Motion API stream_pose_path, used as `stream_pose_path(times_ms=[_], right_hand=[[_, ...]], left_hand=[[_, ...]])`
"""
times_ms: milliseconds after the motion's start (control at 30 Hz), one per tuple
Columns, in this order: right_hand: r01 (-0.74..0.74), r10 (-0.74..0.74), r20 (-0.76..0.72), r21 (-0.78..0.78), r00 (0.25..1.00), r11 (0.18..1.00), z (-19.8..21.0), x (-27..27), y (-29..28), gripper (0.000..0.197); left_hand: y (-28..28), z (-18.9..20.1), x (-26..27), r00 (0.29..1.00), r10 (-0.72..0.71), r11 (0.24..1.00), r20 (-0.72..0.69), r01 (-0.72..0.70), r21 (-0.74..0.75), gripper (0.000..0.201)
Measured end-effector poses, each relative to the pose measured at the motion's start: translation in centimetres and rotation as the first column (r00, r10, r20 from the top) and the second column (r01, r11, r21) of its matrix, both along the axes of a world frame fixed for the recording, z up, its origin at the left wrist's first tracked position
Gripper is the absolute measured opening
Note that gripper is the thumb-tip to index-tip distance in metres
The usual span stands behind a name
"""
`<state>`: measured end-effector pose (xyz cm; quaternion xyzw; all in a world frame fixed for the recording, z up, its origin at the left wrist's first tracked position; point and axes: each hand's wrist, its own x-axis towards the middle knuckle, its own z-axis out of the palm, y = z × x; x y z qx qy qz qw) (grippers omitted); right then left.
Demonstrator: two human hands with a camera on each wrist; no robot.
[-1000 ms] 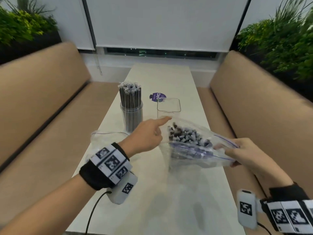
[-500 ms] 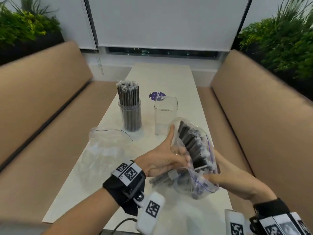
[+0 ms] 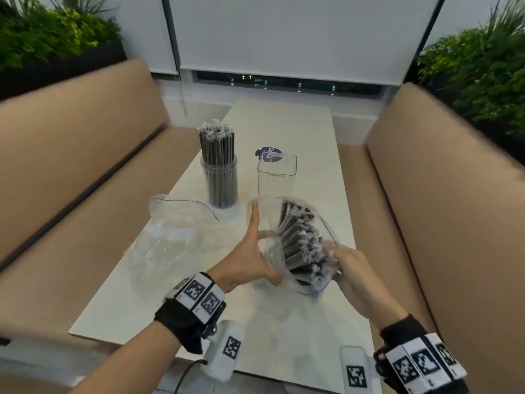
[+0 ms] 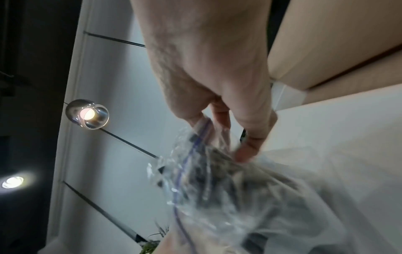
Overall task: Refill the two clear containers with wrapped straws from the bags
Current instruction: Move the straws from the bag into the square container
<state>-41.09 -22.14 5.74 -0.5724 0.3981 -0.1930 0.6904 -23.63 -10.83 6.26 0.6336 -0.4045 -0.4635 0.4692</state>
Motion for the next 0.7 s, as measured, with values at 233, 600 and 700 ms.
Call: stream_pose_path(times_ms=[233, 600, 700], right_hand=[[-0.200, 0.161, 0.185, 0.216, 0.969, 0.956, 0.6, -0.7, 1.0, 0.035], [0.031, -0.079, 0.163, 0.279, 0.983, 0.960, -1.1, 0.0, -1.4, 0.026], [0.095, -0.125, 0.075, 0.325, 0.989, 0.941, -0.8, -0.5, -2.0, 0.028]], left_hand=[[-0.1, -2.7, -1.9, 0.956, 0.279, 0.951, -0.096, -0.288, -0.109, 0.144], [1.9, -2.9, -1.1, 0.971, 0.240, 0.969, 0.008, -0.240, 0.050, 0.090], [2.7, -1.4, 1.8, 0.995, 0.092, 0.993, 0.039, -0.095, 0.073, 0.098]])
